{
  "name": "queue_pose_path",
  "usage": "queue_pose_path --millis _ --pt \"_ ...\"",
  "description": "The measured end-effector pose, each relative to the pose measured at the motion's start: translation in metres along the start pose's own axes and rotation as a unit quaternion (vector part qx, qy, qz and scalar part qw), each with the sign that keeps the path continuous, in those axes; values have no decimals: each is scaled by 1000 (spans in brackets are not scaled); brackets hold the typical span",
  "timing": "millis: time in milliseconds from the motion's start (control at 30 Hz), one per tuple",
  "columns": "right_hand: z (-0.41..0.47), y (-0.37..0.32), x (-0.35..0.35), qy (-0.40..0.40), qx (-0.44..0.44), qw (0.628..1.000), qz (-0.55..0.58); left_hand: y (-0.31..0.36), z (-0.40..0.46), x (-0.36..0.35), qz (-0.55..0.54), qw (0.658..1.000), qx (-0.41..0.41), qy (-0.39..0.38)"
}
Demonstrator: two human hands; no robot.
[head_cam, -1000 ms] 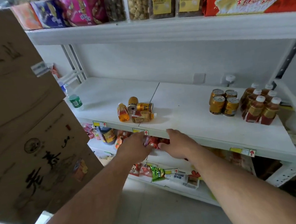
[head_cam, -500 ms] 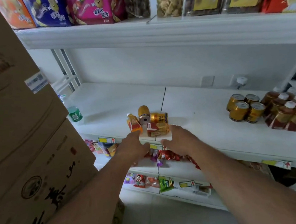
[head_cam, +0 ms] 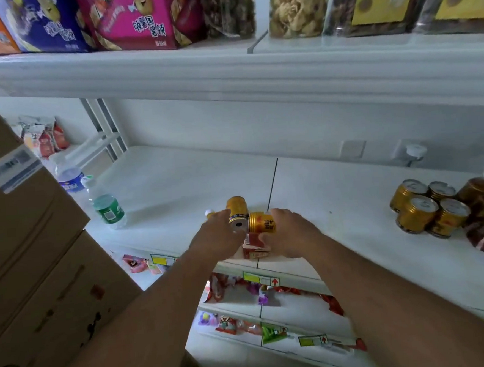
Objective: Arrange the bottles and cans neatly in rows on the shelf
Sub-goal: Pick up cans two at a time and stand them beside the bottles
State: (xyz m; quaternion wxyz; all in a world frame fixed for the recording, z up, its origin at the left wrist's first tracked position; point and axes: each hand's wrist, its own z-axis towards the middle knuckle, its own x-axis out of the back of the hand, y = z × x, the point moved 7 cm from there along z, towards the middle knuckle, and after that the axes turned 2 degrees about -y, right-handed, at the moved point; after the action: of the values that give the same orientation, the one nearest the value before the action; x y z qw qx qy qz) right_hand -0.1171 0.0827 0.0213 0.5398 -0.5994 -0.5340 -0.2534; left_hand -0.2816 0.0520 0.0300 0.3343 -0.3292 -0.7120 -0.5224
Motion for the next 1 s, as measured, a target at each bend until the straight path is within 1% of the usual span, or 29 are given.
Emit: queue_pose_path --millis 100,333,533,767,867,1000 --pt "16 -1 6 8 18 999 -25 4 13 4 -6 1000 6 10" --pt "43 1 12 16 23 999 -15 5 50 10 -20 1000 22 -2" --pt "65 2 6 11 9 1000 -21 -3 89 5 -29 998 48 -41" --pt "89 12 -3 -14 -15 999 -30 2 125 -9 33 995 42 -79" --pt "96 15 -5 -22 -20 999 -32 3 135 -11 27 995 30 -87" --pt "105 22 -8 -31 -32 998 -37 2 148 -16 69 992 33 -99"
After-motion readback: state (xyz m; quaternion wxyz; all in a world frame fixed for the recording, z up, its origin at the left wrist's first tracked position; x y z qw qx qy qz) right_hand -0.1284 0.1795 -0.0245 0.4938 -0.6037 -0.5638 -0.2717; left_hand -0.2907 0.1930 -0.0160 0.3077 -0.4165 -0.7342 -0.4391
